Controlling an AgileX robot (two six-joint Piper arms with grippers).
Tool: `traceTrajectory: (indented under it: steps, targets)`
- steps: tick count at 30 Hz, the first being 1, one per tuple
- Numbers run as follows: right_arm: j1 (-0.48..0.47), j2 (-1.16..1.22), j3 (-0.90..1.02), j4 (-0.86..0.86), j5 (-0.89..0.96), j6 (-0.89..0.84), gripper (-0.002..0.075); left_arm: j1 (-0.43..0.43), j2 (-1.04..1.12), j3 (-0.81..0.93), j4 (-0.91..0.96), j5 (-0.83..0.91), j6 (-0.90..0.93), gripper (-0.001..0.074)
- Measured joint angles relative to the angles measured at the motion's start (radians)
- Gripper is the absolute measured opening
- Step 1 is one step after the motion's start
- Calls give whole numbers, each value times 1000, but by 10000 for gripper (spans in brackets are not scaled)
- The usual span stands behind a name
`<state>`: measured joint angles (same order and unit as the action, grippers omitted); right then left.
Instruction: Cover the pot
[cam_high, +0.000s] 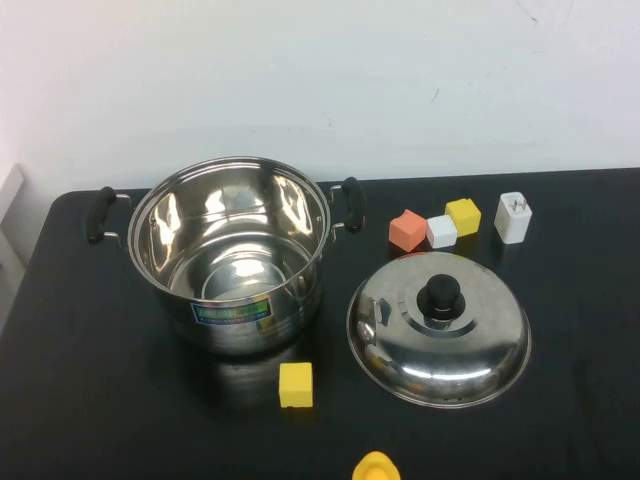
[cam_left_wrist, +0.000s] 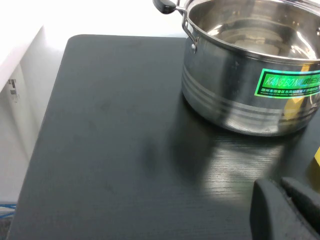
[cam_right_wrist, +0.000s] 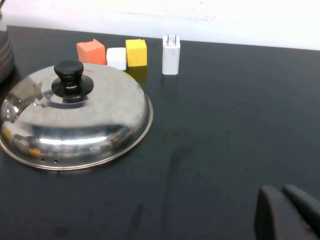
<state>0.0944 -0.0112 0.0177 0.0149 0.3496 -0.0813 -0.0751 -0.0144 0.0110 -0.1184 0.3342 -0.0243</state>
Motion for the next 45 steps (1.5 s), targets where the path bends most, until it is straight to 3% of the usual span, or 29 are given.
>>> traceTrajectory:
  steps: [29,32,37,45]
  targets:
    - [0,0,0,4,0,8,-2,0,0,0,0,0,0,-2]
    - [0,0,2,125,-13,75,-2,0,0,0,0,0,0,-2]
    - [0,0,9,539,-42,217,-2,0,0,0,0,0,0,-2]
    - [0,0,9,619,-109,5,-2,0,0,0,0,0,0,-2]
